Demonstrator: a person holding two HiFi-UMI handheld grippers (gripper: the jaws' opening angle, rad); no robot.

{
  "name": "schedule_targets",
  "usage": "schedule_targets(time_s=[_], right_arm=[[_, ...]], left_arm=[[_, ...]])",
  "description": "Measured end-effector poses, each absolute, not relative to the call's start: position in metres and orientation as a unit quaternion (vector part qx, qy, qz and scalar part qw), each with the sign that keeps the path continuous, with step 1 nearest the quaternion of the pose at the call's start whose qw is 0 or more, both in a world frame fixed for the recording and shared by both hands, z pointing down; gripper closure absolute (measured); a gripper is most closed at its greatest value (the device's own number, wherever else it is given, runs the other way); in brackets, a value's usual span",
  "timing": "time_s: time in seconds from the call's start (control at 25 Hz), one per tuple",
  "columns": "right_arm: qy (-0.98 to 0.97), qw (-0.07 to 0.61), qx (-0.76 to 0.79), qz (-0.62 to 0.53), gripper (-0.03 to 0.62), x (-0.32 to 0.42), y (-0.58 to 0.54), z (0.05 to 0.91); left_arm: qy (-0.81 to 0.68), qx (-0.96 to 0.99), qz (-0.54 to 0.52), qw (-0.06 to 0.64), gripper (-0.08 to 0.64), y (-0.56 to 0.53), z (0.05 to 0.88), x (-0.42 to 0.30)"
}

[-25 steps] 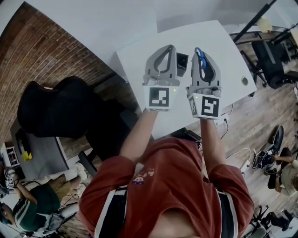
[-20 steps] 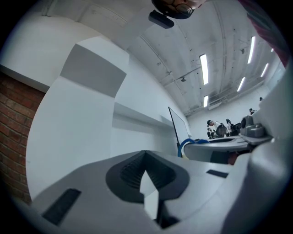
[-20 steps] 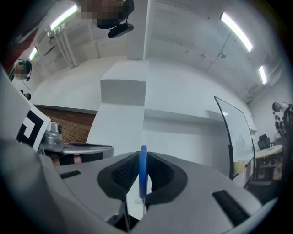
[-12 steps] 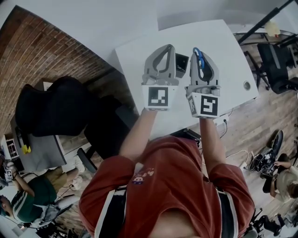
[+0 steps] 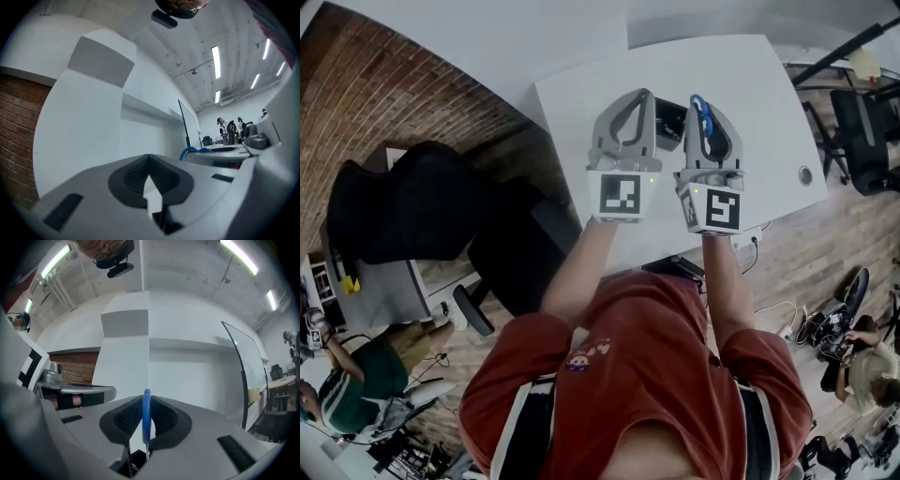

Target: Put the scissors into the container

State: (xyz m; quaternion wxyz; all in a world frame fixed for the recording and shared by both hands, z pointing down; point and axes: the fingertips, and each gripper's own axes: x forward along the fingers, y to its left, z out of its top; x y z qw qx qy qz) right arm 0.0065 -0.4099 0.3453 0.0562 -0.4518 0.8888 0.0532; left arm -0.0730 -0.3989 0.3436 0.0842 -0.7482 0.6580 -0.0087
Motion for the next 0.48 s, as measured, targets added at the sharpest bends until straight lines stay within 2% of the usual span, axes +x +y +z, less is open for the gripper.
schedule_targets(time_s=[0.48], right_arm=[[0.896,0.037,-0.442,0.023,0.538,-0.002,-0.432,0.381]], left_arm=[[0.672,-0.738,-0.015,0.056,0.549,-0.413,0.371,-0.084]])
